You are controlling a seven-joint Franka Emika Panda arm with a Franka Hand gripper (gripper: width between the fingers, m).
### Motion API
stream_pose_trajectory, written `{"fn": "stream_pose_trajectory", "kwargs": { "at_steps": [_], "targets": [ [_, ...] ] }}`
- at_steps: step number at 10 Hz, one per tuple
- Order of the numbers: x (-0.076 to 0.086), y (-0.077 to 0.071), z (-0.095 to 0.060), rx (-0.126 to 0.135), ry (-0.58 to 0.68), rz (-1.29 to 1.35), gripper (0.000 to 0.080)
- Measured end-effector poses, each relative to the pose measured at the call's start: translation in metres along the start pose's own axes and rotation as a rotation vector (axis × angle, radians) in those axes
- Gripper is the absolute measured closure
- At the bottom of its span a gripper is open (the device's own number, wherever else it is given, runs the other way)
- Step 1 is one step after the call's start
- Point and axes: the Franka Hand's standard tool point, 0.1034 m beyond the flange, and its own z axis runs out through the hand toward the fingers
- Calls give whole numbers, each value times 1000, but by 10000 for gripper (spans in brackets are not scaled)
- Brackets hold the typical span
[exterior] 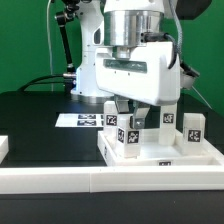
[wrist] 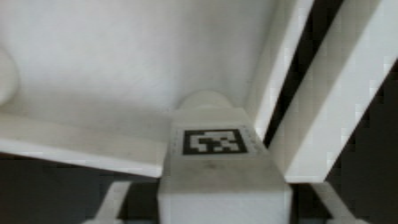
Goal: Assemble square table
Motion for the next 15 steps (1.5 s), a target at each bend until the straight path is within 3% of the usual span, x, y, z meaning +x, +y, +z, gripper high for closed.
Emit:
{"fn": "stream_pose_trajectory", "kwargs": {
  "at_steps": [2,4,5,6,15],
  "targets": [
    [-1,0,0,4,-6,40,509],
    [-1,0,0,4,-6,-11,226],
    [0,-1,-1,5,-5,-68,226],
    [0,-1,0,4,-3,-168,166],
    [-1,0,2,-9,4,-854,151]
  ]
}}
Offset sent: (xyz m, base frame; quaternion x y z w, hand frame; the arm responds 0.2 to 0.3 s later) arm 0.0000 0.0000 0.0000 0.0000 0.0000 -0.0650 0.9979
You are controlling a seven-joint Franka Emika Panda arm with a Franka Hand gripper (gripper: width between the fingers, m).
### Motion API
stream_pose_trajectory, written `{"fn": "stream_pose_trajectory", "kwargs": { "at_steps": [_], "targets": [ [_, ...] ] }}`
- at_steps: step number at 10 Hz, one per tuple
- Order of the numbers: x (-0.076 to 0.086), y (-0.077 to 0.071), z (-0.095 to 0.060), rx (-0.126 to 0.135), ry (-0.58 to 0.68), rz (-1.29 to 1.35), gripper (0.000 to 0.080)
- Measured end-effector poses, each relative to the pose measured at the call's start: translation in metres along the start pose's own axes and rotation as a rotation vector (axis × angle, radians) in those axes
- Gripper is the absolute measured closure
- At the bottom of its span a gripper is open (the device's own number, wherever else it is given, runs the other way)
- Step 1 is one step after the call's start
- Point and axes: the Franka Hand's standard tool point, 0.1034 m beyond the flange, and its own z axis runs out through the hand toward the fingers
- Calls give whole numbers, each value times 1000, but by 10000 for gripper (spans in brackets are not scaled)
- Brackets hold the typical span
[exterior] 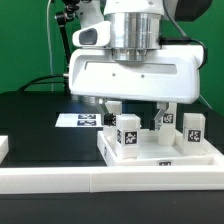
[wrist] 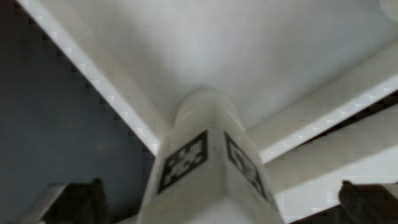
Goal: Assemble square table
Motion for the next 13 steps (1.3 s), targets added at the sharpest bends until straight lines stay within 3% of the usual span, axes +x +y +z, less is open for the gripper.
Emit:
{"fn": "stream_pose_trajectory", "kwargs": {
  "at_steps": [3,9,11,12,13],
  "targets": [
    [1,3,0,-1,0,-260,151],
    [3,5,0,-6,0,-539,151],
    [2,5,0,-6,-1,-525,408],
    [2,5,0,-6,0,-503,408],
    [2,6,0,-6,-1,-503,511]
  ]
}}
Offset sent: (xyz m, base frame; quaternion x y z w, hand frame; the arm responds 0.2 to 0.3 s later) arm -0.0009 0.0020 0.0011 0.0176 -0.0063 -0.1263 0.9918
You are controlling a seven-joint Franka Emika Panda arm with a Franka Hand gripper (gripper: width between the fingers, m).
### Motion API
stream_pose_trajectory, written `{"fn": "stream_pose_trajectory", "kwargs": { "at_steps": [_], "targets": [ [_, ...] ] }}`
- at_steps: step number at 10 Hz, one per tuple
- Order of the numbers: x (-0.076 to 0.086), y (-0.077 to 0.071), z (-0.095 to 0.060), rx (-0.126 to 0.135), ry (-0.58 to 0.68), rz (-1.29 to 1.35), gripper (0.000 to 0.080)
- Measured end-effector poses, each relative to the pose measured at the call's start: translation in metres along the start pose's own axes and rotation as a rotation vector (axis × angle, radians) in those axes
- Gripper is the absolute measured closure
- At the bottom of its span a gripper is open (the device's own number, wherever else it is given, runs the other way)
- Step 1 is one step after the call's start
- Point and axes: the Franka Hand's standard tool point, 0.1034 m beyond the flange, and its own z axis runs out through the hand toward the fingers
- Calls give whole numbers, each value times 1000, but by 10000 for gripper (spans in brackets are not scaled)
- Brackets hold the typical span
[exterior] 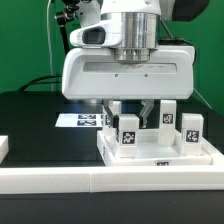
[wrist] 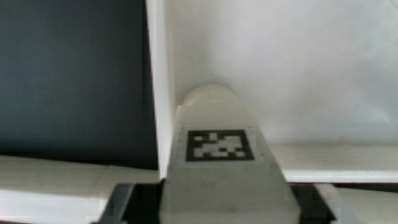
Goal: Assemble square table
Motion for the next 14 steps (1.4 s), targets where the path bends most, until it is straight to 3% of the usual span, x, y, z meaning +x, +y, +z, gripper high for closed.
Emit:
{"fn": "stream_pose_trajectory", "kwargs": {
  "at_steps": [5,11,14],
  "targets": [
    [0,0,0,3,1,303,511],
    [-2,-5,2,10,41,1092,509],
    [-2,-6,1,30,35,1436,509]
  ]
}}
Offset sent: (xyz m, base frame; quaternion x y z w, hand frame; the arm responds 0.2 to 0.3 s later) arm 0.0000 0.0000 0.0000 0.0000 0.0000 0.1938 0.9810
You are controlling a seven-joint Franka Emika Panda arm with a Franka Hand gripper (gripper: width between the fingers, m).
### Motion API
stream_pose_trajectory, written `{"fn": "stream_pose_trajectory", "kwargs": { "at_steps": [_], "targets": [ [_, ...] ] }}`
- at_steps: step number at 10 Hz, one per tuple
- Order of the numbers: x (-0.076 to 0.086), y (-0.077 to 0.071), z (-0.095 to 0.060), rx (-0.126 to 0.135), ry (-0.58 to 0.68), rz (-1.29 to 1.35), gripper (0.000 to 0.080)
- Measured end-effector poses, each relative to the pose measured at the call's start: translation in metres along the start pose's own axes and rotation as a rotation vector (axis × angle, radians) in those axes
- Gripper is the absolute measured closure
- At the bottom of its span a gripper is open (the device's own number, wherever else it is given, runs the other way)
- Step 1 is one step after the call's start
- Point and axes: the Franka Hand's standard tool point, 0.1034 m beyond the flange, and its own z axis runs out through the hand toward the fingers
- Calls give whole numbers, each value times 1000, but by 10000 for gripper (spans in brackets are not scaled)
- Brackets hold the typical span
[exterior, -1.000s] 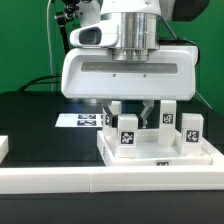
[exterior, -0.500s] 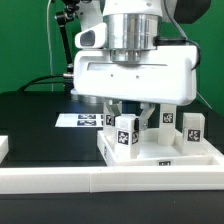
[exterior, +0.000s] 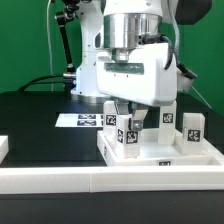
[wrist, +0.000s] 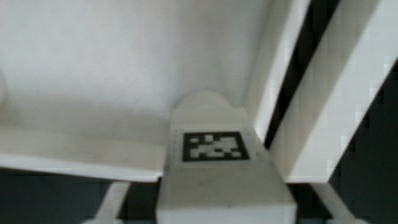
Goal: Assemble square table
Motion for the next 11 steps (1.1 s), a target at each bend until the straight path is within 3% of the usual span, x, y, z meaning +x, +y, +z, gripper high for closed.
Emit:
{"fn": "stream_pose_trajectory", "kwargs": {
  "at_steps": [7,8,9,10,11],
  "targets": [
    [0,-2,1,26,-36,399,509],
    [-1,-2,1,27,-40,419,452],
    [-1,-2,1,26,-39,392,315],
    [-1,-2,1,27,-39,357,315],
    [0,-2,1,25,-38,286,187]
  ]
}}
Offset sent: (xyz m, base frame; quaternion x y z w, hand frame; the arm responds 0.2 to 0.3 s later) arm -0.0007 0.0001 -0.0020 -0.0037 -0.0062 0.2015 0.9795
